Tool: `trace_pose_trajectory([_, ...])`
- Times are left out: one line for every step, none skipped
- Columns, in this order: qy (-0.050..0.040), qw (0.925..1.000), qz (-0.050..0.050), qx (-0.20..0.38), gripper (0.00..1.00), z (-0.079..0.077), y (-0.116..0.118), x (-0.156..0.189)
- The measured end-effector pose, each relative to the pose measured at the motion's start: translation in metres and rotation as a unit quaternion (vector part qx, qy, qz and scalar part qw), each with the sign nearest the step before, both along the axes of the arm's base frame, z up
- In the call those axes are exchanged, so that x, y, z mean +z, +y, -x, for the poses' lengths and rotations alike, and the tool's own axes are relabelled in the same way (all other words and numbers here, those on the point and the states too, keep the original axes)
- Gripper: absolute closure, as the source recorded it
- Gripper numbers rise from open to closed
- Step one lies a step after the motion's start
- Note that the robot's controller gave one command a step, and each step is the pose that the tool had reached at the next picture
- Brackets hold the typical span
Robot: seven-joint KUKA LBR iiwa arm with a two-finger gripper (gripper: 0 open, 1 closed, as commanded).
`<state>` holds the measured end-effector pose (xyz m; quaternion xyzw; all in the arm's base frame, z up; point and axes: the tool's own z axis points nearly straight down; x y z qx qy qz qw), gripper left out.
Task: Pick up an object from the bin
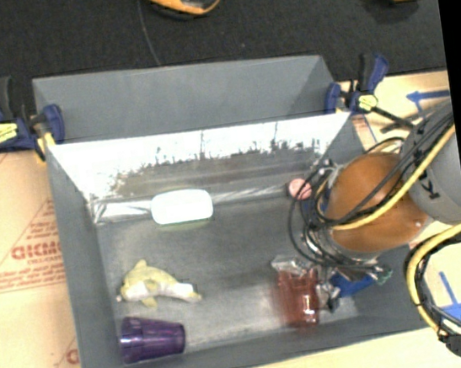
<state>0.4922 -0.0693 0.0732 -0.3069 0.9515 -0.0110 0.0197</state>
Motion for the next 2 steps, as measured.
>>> trace_pose_trajectory([0.0,1.0,0.0,0.0,1.0,0.0,0.0,0.0])
trace_pose_trajectory([0.0,1.0,0.0,-0.001,1.0,0.0,0.0,0.0])
